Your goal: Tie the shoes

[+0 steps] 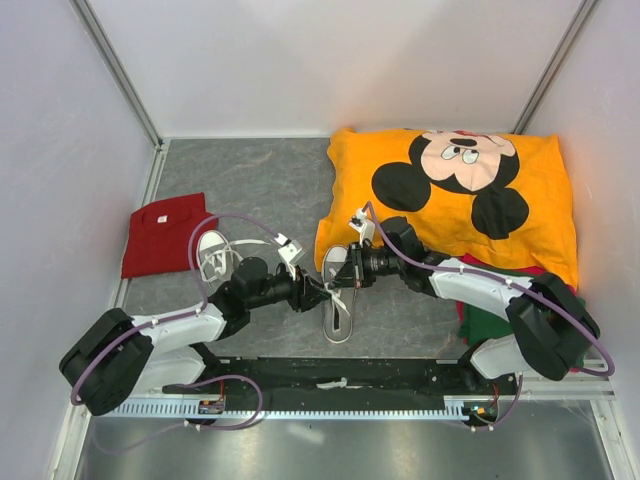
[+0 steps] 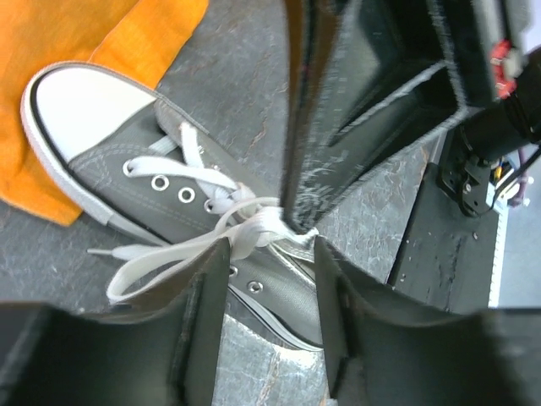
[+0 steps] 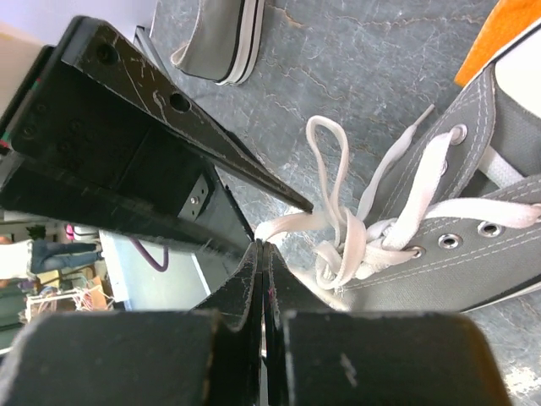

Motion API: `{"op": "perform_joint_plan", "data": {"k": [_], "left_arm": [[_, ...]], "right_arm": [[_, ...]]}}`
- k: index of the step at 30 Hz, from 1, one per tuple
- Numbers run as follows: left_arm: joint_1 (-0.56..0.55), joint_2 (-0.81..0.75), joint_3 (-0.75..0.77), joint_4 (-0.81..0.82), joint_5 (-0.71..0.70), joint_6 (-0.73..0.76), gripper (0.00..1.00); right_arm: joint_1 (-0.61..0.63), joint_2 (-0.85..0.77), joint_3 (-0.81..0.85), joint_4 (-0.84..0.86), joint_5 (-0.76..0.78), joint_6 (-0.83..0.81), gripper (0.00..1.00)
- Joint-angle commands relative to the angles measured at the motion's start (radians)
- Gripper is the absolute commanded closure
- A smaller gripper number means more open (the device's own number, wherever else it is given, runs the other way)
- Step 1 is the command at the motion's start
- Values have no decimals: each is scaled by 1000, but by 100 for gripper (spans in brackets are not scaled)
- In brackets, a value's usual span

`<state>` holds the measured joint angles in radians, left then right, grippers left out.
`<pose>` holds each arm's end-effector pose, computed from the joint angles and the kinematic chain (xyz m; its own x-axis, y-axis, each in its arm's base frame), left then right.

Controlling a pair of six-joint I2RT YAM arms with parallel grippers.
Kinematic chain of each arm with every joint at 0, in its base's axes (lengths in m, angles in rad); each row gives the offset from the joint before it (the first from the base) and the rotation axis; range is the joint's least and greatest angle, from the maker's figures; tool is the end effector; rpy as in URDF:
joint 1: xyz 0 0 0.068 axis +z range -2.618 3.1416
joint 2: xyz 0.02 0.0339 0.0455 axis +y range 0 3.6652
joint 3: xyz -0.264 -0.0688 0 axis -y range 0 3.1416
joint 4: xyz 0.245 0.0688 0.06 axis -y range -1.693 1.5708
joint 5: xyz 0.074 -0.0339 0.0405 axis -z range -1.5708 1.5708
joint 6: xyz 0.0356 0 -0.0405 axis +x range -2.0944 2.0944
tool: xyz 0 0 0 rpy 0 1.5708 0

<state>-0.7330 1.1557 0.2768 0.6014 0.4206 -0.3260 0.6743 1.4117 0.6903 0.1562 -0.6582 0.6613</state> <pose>0.1526 -0.1570 0.1755 -0.4819 0.0405 -0.8753 0.7899 0.4525 -0.4140 0.2114 0.1968 0.2027 -0.8813 -0.0825 -0.4653 -0.4513 0.4385 0.7772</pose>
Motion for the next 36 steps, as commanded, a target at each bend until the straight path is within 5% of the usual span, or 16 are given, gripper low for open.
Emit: {"op": "perform_joint_plan", "data": {"k": [1, 6, 10, 13, 25, 36], "left_arm": [[-3, 19, 24, 37, -60, -48, 63], [-2, 19, 22, 38, -63, -56, 73], [-2, 9, 22, 38, -13, -42, 51], [-3, 4, 18, 43, 3, -36, 46], [-3, 15, 33, 63, 79, -24, 37], [4, -97, 2, -106, 17, 32, 32]], "right_arm": [[-1, -40, -31, 85, -12, 54, 100], [-2, -59, -60, 112, -6, 83, 100], [-4, -63, -67, 124, 2, 92, 100], [-7, -62, -69, 143, 0, 112, 100], [-5, -45, -77, 175, 5, 153, 100], [-4, -60, -86, 178, 11, 149, 100]]}}
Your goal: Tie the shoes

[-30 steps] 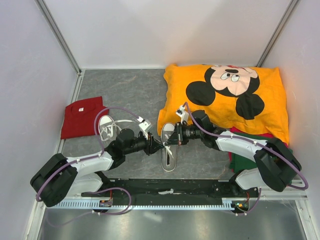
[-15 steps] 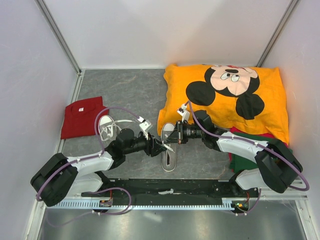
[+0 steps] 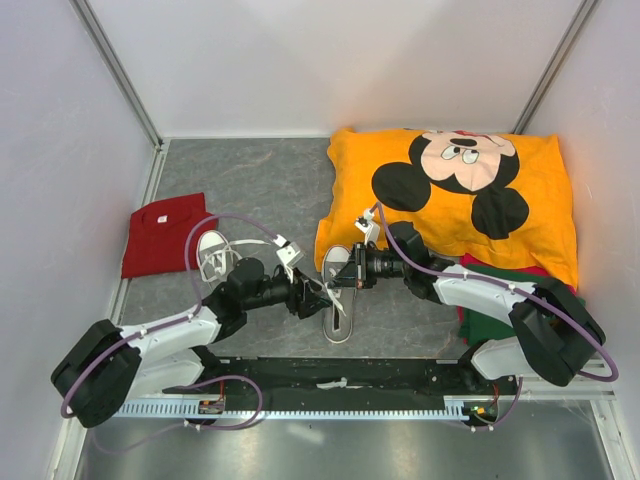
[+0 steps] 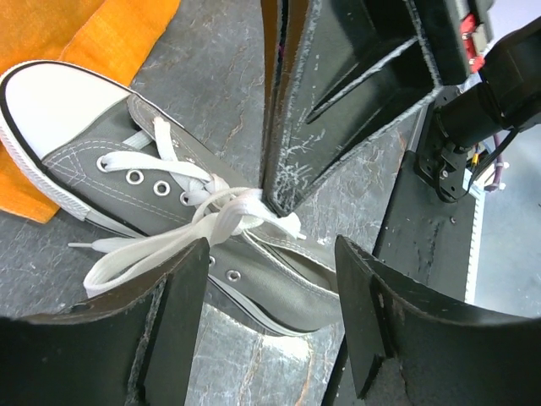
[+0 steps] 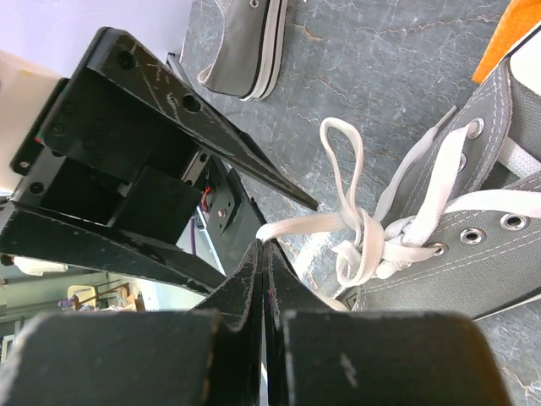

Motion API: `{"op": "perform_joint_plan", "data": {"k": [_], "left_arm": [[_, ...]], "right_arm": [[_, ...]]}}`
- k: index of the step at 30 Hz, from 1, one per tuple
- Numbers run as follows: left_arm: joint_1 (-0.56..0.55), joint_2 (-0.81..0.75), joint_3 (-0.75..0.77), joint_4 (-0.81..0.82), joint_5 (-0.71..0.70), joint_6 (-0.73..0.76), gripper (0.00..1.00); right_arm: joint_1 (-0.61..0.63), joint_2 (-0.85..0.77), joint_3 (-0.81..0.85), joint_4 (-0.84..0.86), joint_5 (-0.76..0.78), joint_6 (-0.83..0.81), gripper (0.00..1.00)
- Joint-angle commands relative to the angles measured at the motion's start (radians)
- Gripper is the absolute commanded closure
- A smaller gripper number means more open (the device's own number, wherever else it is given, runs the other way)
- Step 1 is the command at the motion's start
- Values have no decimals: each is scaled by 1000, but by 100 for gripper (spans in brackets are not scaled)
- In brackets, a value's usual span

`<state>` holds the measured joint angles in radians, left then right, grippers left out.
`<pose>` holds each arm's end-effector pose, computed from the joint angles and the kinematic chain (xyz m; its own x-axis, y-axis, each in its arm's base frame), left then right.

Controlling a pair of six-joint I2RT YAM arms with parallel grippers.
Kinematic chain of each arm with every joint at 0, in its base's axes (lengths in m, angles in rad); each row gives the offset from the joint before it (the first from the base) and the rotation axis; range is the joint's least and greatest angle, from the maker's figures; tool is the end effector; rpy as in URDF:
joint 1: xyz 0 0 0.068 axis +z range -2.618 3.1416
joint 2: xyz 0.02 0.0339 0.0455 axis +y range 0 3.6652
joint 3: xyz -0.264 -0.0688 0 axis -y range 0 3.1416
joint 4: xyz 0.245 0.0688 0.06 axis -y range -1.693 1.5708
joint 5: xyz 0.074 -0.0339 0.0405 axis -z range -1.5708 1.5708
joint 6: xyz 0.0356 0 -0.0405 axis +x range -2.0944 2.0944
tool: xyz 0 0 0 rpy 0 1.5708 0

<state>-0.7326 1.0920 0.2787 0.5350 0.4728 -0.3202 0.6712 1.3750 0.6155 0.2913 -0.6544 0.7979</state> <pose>0.1467 -0.1538 0.1820 -0.4837 0.0582 -0.8733 0.8099 0.4081 -0.4214 0.2049 0.1904 0.2011 -0.9045 0.0070 -0.4264 -0.3885 0.3989 0.8306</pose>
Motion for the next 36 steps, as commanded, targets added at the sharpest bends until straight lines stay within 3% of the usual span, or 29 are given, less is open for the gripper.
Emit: {"op": "perform_joint_plan", "data": {"k": [1, 9, 14, 17, 20, 30, 33, 36], "left_arm": [[6, -32, 1, -32, -39, 15, 32], [4, 66, 50, 138, -74, -43, 40], [4, 112, 77, 154, -82, -69, 48], [4, 108, 76, 145, -86, -74, 58], [6, 95, 67, 122, -82, -53, 78], [15, 29, 17, 48, 18, 107, 97], [15, 31, 24, 43, 52, 160, 98], [15, 37, 40, 22, 70, 213, 98]], "right_arm": [[-1, -22, -14, 48, 7, 15, 100], [4, -21, -25, 100, 15, 58, 100], [4, -25, -30, 101, 18, 67, 100], [4, -34, -31, 92, 24, 61, 100], [5, -42, -34, 89, 25, 57, 100], [5, -70, -43, 62, 24, 18, 100], [1, -74, -17, 7, -7, -49, 78], [-4, -100, 19, -98, -7, -222, 77]]}}
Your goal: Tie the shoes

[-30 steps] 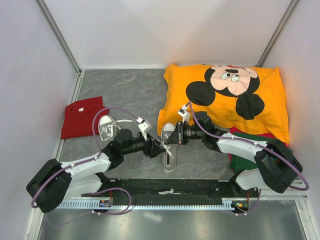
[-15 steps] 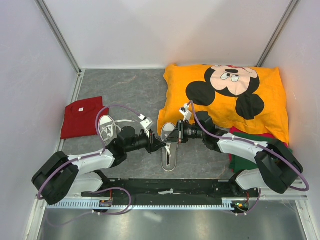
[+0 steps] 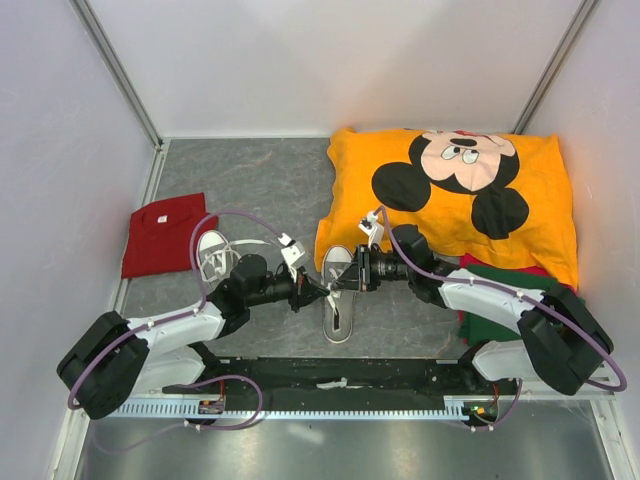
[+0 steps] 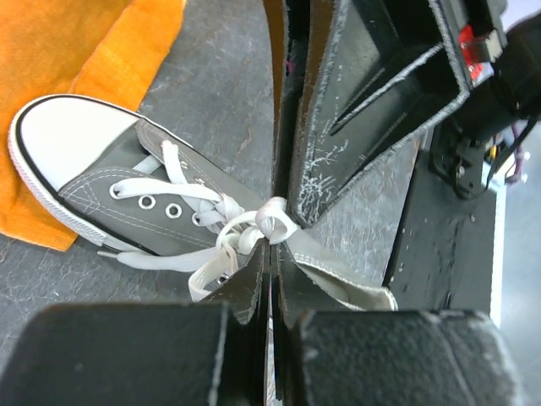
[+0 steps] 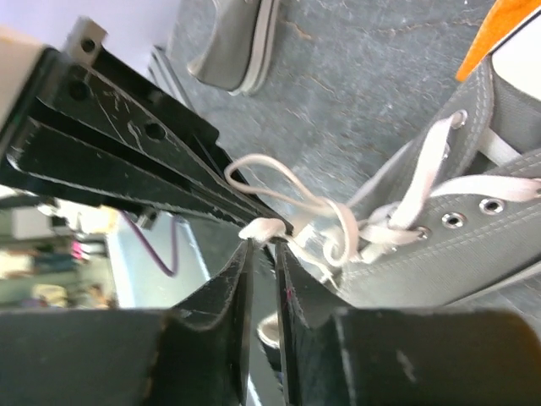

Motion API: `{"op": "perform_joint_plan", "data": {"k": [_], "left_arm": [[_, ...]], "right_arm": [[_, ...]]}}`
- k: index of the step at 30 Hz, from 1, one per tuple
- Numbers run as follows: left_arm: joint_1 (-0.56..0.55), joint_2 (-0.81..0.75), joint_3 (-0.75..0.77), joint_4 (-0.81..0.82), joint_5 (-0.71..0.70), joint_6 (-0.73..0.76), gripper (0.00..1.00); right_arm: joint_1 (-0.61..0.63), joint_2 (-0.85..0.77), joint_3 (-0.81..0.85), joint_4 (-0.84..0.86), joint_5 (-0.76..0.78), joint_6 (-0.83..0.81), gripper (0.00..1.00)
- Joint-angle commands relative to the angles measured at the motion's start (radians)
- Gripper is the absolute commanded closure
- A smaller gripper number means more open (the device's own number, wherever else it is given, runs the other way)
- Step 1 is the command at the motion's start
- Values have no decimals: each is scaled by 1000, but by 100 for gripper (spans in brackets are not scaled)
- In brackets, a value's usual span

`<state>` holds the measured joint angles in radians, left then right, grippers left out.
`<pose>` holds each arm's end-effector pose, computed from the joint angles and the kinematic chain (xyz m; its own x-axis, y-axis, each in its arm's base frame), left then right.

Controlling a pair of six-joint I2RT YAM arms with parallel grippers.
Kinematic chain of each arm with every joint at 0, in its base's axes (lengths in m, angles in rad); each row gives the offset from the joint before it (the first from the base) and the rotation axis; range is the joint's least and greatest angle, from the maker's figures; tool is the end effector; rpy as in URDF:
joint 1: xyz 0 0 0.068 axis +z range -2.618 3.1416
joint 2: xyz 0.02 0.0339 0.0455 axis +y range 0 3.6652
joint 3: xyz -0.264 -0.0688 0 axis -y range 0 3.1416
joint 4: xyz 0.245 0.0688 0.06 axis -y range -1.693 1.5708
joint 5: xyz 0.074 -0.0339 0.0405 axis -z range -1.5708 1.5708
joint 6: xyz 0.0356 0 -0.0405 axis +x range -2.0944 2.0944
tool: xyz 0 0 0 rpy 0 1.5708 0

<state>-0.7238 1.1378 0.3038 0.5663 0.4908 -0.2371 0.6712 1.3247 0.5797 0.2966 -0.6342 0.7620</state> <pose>0.1537 -0.1582 0.1841 -0.4098 0.0858 -0.9081 0.8522 0.3909 -0.3477 0.1975 0.1838 0.2030 -0.8801 0.0112 -0.4746 -0.4306 0.4023 0.8080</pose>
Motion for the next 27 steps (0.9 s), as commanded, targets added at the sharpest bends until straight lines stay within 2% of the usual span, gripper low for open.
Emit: {"op": "perform_joint_plan", "data": {"k": [1, 2, 4, 8, 11, 18, 27], "left_arm": [[6, -6, 18, -9, 63, 142, 98], [6, -6, 18, -9, 72, 154, 98], [6, -9, 20, -14, 109, 189, 98], [6, -15, 21, -39, 124, 236, 98], [6, -13, 24, -42, 126, 283, 98], [6, 5, 38, -48, 153, 331, 98], [6, 14, 40, -51, 154, 329, 97]], "right_arm": [[-5, -62, 65, -125, -30, -293, 65], [-8, -68, 92, -190, -30, -346, 57], [-10, -85, 117, -240, -38, -508, 47], [-10, -117, 143, -295, -53, -749, 44], [-10, -93, 170, -335, -117, -849, 43], [-9, 62, 266, -375, -196, -863, 44], [2, 122, 310, -395, -208, -859, 46]]}}
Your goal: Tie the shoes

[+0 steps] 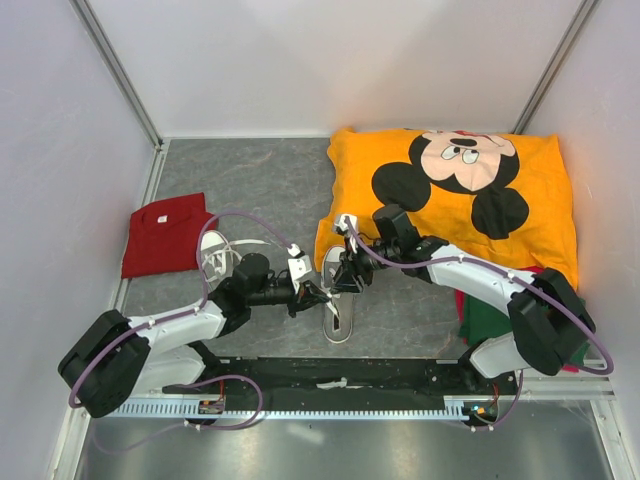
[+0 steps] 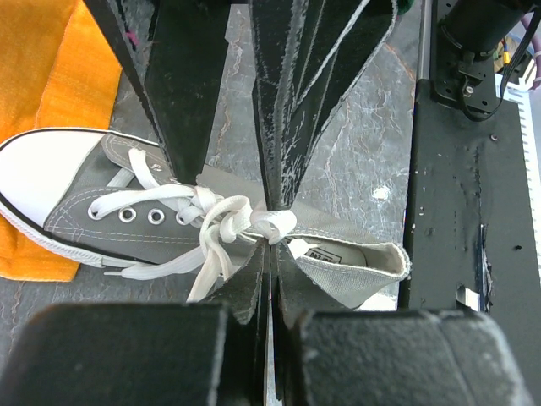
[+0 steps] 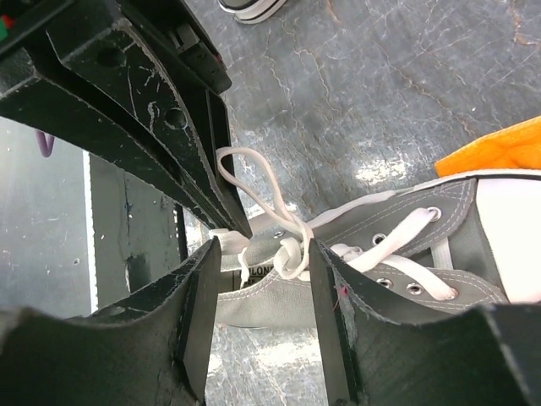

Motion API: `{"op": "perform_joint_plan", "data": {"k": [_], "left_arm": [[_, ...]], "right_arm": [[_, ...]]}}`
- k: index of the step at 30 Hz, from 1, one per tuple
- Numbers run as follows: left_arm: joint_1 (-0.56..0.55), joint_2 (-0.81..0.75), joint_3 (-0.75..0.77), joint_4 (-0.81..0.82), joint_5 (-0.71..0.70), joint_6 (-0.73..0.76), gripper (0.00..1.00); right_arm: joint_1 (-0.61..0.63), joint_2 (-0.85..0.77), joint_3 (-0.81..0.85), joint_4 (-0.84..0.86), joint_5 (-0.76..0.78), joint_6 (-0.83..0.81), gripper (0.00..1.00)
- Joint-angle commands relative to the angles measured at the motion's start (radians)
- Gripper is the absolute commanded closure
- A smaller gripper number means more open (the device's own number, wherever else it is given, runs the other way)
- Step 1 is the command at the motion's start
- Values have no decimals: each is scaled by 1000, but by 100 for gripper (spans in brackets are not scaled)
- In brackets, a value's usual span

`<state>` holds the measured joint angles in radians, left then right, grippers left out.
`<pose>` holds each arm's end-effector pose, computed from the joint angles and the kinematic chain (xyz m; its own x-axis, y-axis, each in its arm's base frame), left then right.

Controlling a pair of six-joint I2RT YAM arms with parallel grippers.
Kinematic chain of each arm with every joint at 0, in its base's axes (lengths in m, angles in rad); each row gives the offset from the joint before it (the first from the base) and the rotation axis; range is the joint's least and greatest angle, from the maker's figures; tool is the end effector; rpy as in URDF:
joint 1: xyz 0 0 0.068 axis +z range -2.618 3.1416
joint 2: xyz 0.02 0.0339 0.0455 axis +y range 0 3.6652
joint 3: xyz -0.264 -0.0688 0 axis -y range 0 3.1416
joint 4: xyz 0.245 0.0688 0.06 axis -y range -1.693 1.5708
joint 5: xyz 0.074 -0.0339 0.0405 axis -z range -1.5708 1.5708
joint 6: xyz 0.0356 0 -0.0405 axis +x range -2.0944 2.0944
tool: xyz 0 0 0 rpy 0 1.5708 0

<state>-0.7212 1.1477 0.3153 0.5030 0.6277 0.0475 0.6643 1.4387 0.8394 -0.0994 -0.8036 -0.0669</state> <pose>0.1500 -0.1598 0.1802 -0.1975 0.2248 -0.9542 0.9622 0.2305 -0.1448 0.2180 0.2033 0.2231 -0.4477 -0.4095 -0.7949 -0.8938 0.1797 0.4108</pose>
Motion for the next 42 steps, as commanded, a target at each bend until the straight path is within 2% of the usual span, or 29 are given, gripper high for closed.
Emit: {"op": "perform_joint_plan", "data": {"k": [1, 11, 14, 15, 18, 22, 25, 30, 37, 42], "left_arm": [[3, 7, 28, 11, 20, 43, 97], [3, 7, 25, 11, 6, 45, 97], [3, 9, 27, 11, 13, 45, 97], [3, 6, 27, 8, 13, 45, 97], [3, -5, 24, -11, 9, 49, 92], [16, -61, -10, -20, 1, 40, 68], [31, -127, -53, 14, 3, 31, 61], [37, -149, -56, 40, -3, -18, 58], [51, -45, -9, 124, -10, -158, 55], [62, -16, -4, 150, -16, -178, 56]], "right_arm": [[8, 8, 53, -3, -43, -28, 46], [40, 29, 75, -33, -51, -47, 45], [46, 38, 76, -36, -34, -54, 60], [46, 40, 78, -36, -31, -56, 74], [44, 39, 81, -33, -23, -47, 100], [41, 20, 53, -5, -11, -28, 100], [35, -4, 17, 58, -2, 12, 100], [35, -14, -3, 92, -14, 50, 100], [34, -18, -19, 129, -23, 61, 100], [34, -27, -25, 129, -23, 59, 100]]}}
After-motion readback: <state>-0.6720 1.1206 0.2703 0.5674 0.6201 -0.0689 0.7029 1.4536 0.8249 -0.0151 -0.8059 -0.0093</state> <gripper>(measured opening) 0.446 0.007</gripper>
